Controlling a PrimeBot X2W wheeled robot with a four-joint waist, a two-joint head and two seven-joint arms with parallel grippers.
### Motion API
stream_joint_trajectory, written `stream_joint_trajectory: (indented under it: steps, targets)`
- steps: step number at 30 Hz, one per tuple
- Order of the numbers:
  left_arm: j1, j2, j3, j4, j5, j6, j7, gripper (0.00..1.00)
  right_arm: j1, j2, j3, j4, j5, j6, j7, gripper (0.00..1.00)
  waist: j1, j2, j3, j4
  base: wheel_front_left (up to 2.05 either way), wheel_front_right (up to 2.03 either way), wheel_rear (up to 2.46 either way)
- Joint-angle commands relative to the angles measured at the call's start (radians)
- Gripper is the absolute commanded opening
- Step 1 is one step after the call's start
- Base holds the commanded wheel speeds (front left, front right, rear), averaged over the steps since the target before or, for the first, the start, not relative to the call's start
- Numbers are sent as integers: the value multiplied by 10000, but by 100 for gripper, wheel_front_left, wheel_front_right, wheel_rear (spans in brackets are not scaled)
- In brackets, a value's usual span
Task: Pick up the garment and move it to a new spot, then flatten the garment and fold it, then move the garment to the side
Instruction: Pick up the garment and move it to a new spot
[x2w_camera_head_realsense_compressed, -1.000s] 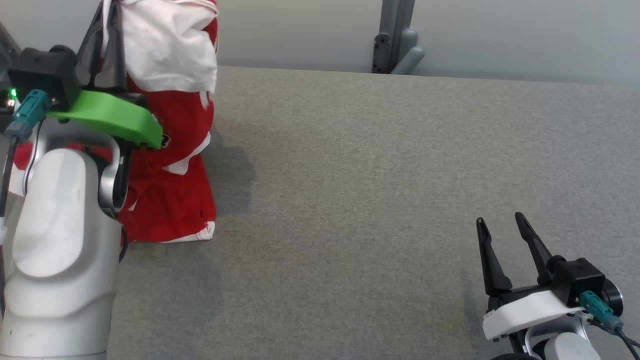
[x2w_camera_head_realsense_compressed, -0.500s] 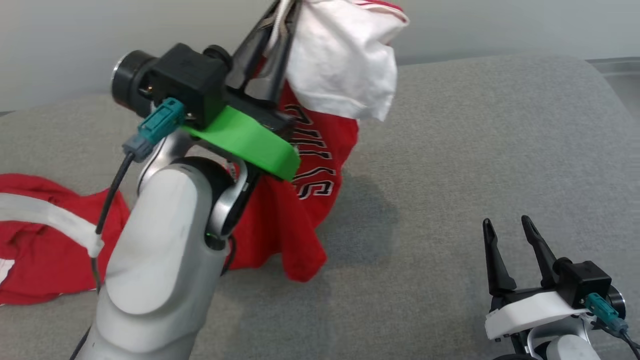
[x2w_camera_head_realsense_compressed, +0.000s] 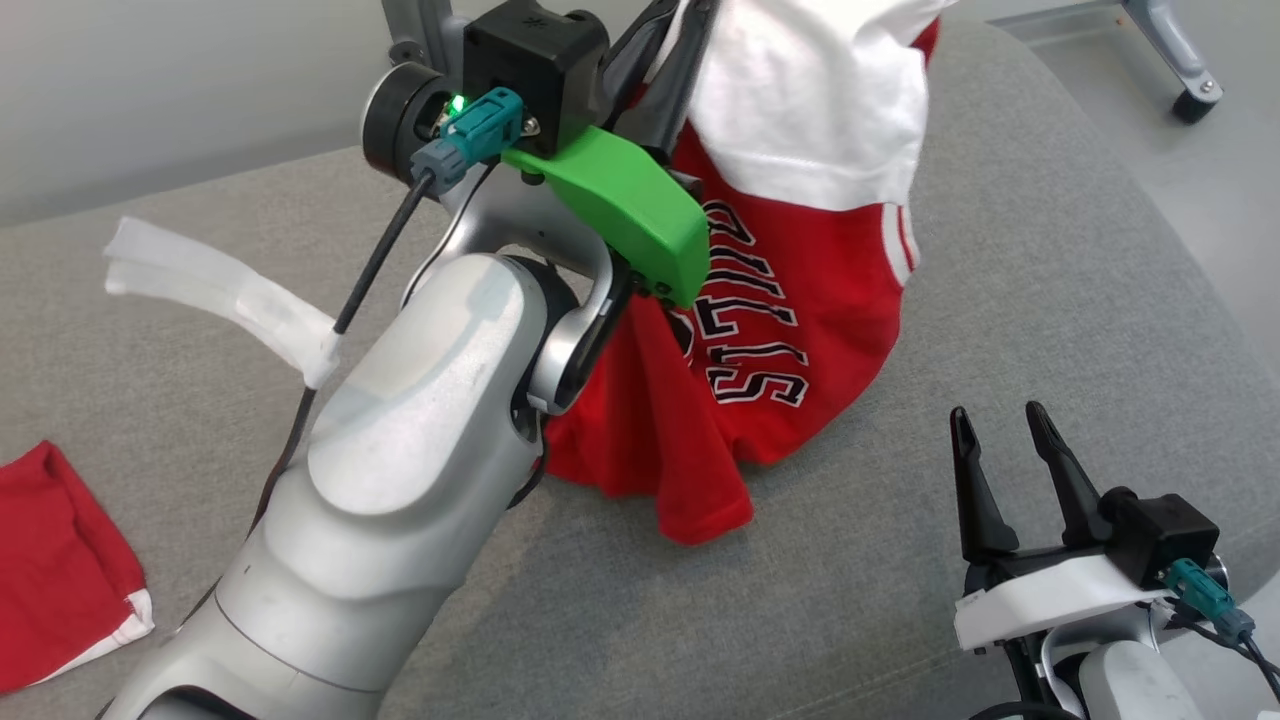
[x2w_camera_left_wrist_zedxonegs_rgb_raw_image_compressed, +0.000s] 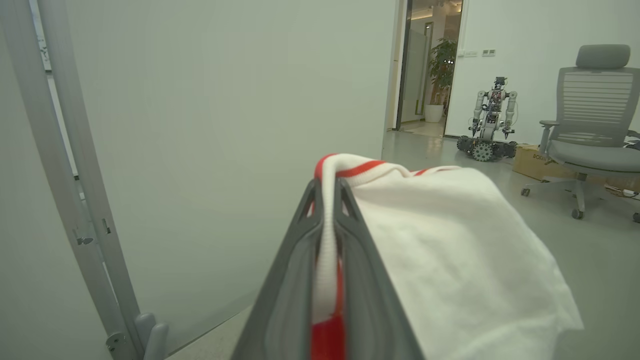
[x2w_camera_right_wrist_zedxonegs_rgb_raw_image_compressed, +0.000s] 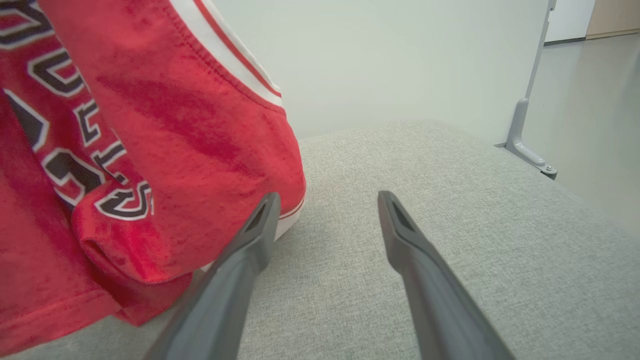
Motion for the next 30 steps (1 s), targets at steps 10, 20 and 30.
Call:
stream_joint_trajectory:
  steps: [10, 20, 30]
  targets:
    - [-5, 1005, -109, 4963, 509, -469, -1278, 0, -397, -2, 180, -13, 488, -3, -31, 100, 1, -1, 1219, -1104, 0, 0, 0]
    - [-265, 785, -19, 7113, 287, -861, -2541, 100, -316, -3, 67, 15, 282, -3, -31, 100, 1, -1, 1020, -823, 0, 0, 0]
    - [2885, 1144, 329, 5227, -134, -638, -3514, 100, 554, -11, -632, -882, -1029, -3, -31, 100, 1, -1, -483, 562, 0, 0, 0]
